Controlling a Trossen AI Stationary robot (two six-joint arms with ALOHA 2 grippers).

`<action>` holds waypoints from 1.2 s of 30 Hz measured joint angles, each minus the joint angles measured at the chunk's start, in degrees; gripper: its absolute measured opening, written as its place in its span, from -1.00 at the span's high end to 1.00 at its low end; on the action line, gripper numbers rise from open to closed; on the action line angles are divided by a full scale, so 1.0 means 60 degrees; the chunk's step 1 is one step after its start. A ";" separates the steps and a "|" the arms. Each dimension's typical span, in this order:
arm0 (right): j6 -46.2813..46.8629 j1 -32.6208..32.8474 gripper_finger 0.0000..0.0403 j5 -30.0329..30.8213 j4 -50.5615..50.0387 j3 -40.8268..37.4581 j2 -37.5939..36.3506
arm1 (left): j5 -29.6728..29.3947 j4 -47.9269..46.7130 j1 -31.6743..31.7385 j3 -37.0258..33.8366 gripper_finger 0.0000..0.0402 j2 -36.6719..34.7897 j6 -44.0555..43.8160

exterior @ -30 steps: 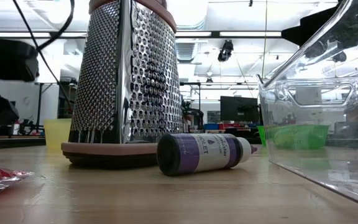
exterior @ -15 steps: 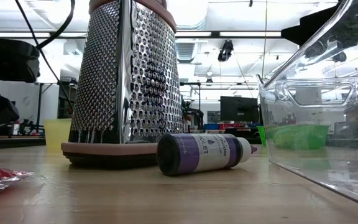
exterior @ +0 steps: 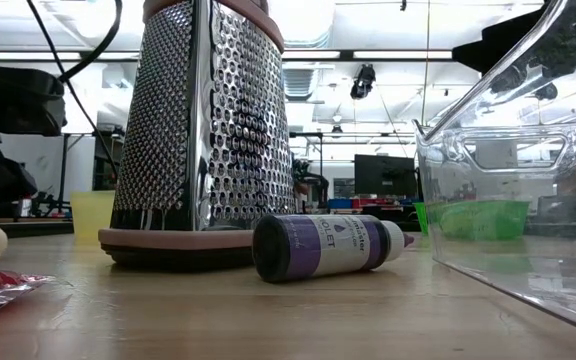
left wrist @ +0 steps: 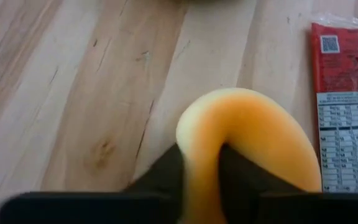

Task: Pick & Place Food Item
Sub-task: Put the black donut into the green bin

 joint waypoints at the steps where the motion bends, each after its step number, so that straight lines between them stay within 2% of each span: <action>1: 0.0000 0.0000 -0.10 0.0031 0.0000 0.0000 0.0000 | -0.0027 0.0027 -0.0029 0.0000 0.76 -0.0004 0.0102; 3: 0.0000 0.0000 -0.10 0.0158 0.0006 0.0000 0.0000 | -0.0142 0.0048 -0.0074 0.0000 0.92 -0.0004 0.0272; 7: 0.0004 -0.0004 -0.10 0.0168 0.0008 0.0000 0.0000 | -0.0594 -0.0021 -0.0213 0.0081 0.96 0.0000 0.0554; 13: 0.0004 -0.0004 -0.10 0.0168 0.0025 0.0000 0.0000 | -0.2080 -0.0278 -0.0368 0.0353 0.98 -0.0174 0.0920; 21: 0.0000 -0.0004 -0.10 0.0390 0.0065 0.0004 0.0004 | -0.3701 -0.2325 -0.0455 0.1000 0.99 -0.0741 0.0949; 27: -0.0096 -0.0004 -0.10 0.0426 0.0165 0.0004 0.0007 | -0.5758 -0.3537 -0.0482 0.1467 0.99 -0.1314 0.1062; 33: -0.0490 -0.0007 -0.10 0.0665 0.0698 0.0004 0.0007 | -0.8455 -0.3367 -0.0482 0.1567 0.99 -0.2012 0.2304; 36: -0.0740 -0.0014 -0.10 0.0667 0.1011 0.0004 0.0015 | -0.9488 -0.2778 -0.0475 0.1581 0.99 -0.2370 0.3508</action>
